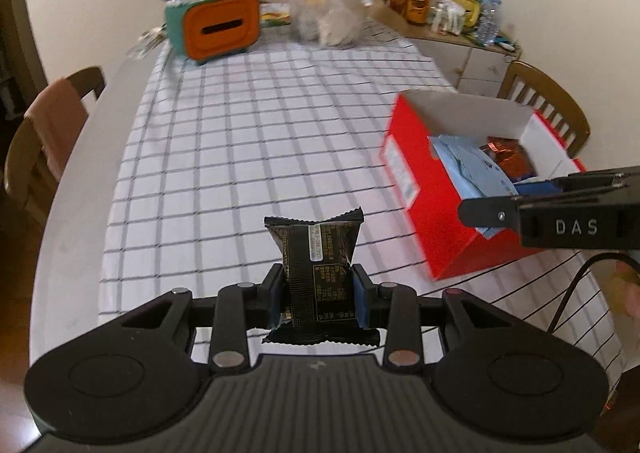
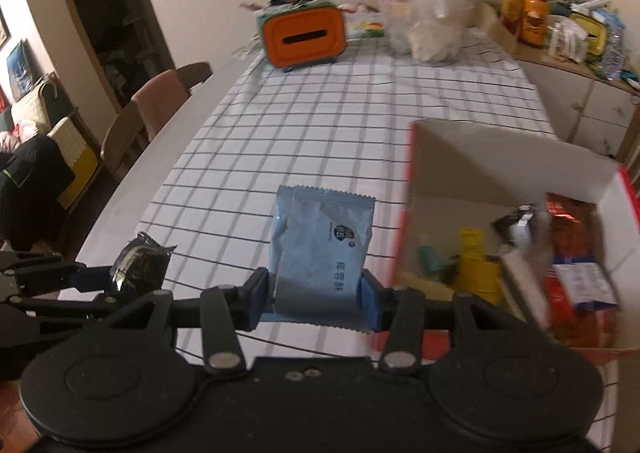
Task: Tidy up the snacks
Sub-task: 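Carry the chocolate bar and blue packet over the red box with both tools, then open both tools to drop the chocolate bar and blue packet into the box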
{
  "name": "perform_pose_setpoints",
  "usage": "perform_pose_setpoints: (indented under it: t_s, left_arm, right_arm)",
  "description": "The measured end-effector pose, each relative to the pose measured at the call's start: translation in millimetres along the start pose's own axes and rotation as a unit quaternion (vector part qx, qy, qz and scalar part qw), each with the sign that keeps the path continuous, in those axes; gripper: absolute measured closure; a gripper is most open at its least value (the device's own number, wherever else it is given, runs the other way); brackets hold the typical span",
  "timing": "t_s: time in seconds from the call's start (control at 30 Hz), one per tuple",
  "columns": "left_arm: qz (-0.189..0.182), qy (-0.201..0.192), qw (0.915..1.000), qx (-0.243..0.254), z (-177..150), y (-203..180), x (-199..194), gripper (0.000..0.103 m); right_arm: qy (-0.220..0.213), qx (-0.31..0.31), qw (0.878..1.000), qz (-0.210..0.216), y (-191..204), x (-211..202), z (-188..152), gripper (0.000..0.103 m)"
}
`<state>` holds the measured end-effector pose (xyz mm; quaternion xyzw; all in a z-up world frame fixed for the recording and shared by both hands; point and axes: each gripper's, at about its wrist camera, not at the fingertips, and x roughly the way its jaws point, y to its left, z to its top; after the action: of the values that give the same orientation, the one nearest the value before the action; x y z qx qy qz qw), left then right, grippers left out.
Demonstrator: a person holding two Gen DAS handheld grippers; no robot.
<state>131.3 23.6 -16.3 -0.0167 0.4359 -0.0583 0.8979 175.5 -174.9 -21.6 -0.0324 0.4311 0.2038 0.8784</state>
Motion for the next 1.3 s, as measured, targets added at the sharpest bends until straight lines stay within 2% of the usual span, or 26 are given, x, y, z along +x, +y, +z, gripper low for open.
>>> perform_pose_setpoints:
  t_s: [0.37,0.63,0.93,1.07,1.3]
  left_arm:
    - [-0.015,-0.007,0.9993,0.034,34.5,-89.5,18.1,0.069]
    - [-0.01,-0.002,0.9975,0.07,56.8,-144.1,44.7,0.069]
    - [-0.005,0.017,0.9949,0.099,77.9,-183.3,83.6,0.069]
    - [0.005,0.027,0.9922,0.121,82.4,-196.1,101.5,0.069]
    - [0.017,0.055,0.9908,0.122,82.6,-200.1,127.3,0.069]
  right_arm:
    - [-0.015,0.022,0.999,-0.03,-84.0,-31.5,-9.5,0.056]
    - [-0.015,0.031,0.998,-0.055,-139.0,-37.8,-11.1,0.056]
    - [0.003,0.036,0.997,-0.073,-186.6,-21.1,-4.9,0.056]
    - [0.012,0.031,0.996,-0.077,-197.2,-8.6,-0.8,0.056]
    - [0.04,0.007,0.996,-0.079,-201.9,21.0,4.4,0.056]
